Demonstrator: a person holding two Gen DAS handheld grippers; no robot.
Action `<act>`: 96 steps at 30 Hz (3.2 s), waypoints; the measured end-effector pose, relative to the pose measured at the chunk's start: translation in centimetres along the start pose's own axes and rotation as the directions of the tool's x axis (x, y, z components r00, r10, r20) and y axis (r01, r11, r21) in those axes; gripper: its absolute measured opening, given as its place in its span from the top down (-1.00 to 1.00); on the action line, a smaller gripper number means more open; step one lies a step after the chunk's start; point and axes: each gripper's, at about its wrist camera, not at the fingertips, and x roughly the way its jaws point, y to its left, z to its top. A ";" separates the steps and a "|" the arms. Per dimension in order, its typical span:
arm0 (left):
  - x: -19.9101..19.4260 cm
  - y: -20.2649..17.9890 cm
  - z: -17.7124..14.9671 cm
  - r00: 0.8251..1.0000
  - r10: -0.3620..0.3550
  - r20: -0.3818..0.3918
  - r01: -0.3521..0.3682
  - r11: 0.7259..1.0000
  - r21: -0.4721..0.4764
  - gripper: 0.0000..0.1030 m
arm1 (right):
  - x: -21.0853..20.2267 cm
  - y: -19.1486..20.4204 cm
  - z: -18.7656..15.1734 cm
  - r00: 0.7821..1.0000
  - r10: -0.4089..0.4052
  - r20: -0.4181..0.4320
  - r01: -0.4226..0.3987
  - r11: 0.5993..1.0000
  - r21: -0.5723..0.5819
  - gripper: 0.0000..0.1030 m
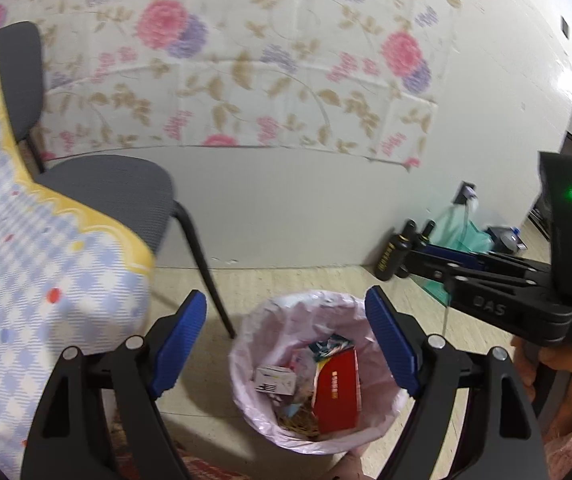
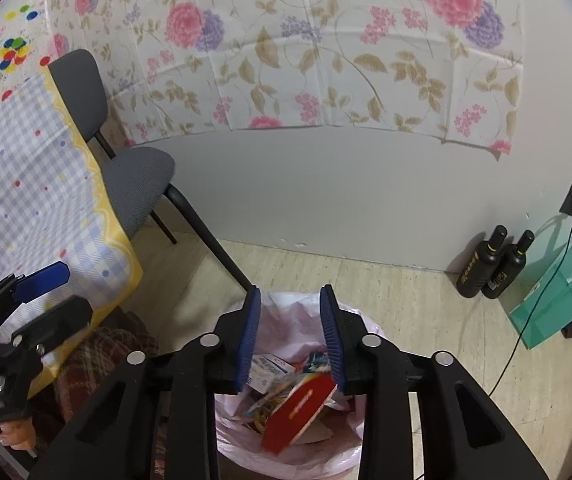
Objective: Collect trash
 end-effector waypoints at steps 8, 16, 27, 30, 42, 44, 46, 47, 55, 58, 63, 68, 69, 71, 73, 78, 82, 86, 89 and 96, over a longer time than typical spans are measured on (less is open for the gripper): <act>-4.2 4.1 1.3 0.981 0.181 0.072 -0.175 0.981 -0.082 -0.79 | -0.7 4.6 2.3 0.997 0.077 0.022 -0.076 0.995 -0.063 -0.33; -8.8 9.6 2.0 0.927 0.362 0.097 -0.334 0.915 -0.228 -0.87 | -0.7 10.5 5.7 0.990 0.126 0.070 -0.112 0.979 -0.171 -0.79; -14.3 16.3 1.0 0.847 0.528 0.066 -0.462 0.791 -0.402 -0.87 | -1.0 18.4 8.8 0.964 0.251 0.085 -0.224 0.944 -0.243 -0.85; -16.1 17.4 0.3 0.798 0.601 0.041 -0.535 0.739 -0.410 -0.87 | -1.3 21.0 9.4 0.957 0.275 0.094 -0.241 0.931 -0.273 -0.86; -23.6 22.3 -4.4 0.653 0.749 -0.112 -0.693 0.531 -0.488 -0.87 | -2.0 30.8 9.6 0.922 0.385 0.038 -0.339 0.851 -0.402 -0.87; -24.8 23.0 -5.2 0.630 0.764 -0.141 -0.711 0.494 -0.501 -0.87 | -2.3 32.2 9.4 0.915 0.402 0.028 -0.354 0.834 -0.424 -0.87; -25.7 23.5 -5.9 0.601 0.780 -0.177 -0.735 0.451 -0.506 -0.87 | -2.6 33.1 9.2 0.910 0.415 0.022 -0.363 0.820 -0.442 -0.87; -26.1 23.6 -6.2 0.591 0.785 -0.187 -0.742 0.438 -0.507 -0.87 | -2.9 33.8 9.1 0.905 0.425 0.018 -0.372 0.810 -0.453 -0.87; -28.3 24.9 -7.9 0.553 0.799 -0.236 -0.762 0.370 -0.532 -0.87 | -3.3 36.3 8.6 0.890 0.457 -0.002 -0.400 0.778 -0.485 -0.87; -28.6 25.4 -8.2 0.550 0.798 -0.246 -0.761 0.358 -0.541 -0.87 | -3.1 36.9 8.4 0.890 0.455 -0.010 -0.401 0.774 -0.490 -0.87; -28.5 25.5 -8.2 0.552 0.796 -0.249 -0.760 0.357 -0.544 -0.87 | -2.8 37.3 8.2 0.893 0.449 -0.017 -0.398 0.773 -0.493 -0.87; -28.3 25.5 -8.0 0.556 0.794 -0.246 -0.756 0.360 -0.546 -0.87 | -2.7 37.2 8.2 0.895 0.446 -0.017 -0.396 0.774 -0.494 -0.87; -28.2 25.4 -8.0 0.556 0.793 -0.247 -0.756 0.360 -0.546 -0.87 | -2.7 37.1 8.2 0.895 0.446 -0.017 -0.395 0.775 -0.493 -0.87; -28.2 25.4 -8.0 0.557 0.793 -0.246 -0.755 0.360 -0.547 -0.87 | -2.6 37.0 8.1 0.897 0.442 -0.016 -0.392 0.778 -0.491 -0.87; -28.1 25.4 -7.9 0.558 0.793 -0.247 -0.755 0.361 -0.547 -0.87 | -2.6 36.9 8.1 0.898 0.440 -0.016 -0.392 0.780 -0.488 -0.87; -28.1 25.2 -7.8 0.558 0.792 -0.247 -0.755 0.361 -0.548 -0.87 | -2.6 36.6 8.1 0.898 0.440 -0.016 -0.392 0.782 -0.485 -0.87; -28.1 25.1 -7.8 0.557 0.793 -0.248 -0.755 0.358 -0.549 -0.87 | -2.6 36.5 8.1 0.897 0.441 -0.016 -0.393 0.782 -0.485 -0.87; -27.9 24.9 -7.7 0.555 0.795 -0.246 -0.755 0.357 -0.550 -0.87 | -2.6 36.5 8.1 0.898 0.439 -0.015 -0.391 0.782 -0.485 -0.87; -27.8 24.8 -7.7 0.555 0.795 -0.246 -0.755 0.357 -0.550 -0.87 | -2.6 36.5 8.1 0.898 0.440 -0.016 -0.392 0.782 -0.484 -0.87; -27.5 24.5 -7.7 0.555 0.793 -0.250 -0.756 0.355 -0.551 -0.87 | -2.6 36.5 8.0 0.898 0.439 -0.016 -0.391 0.783 -0.483 -0.87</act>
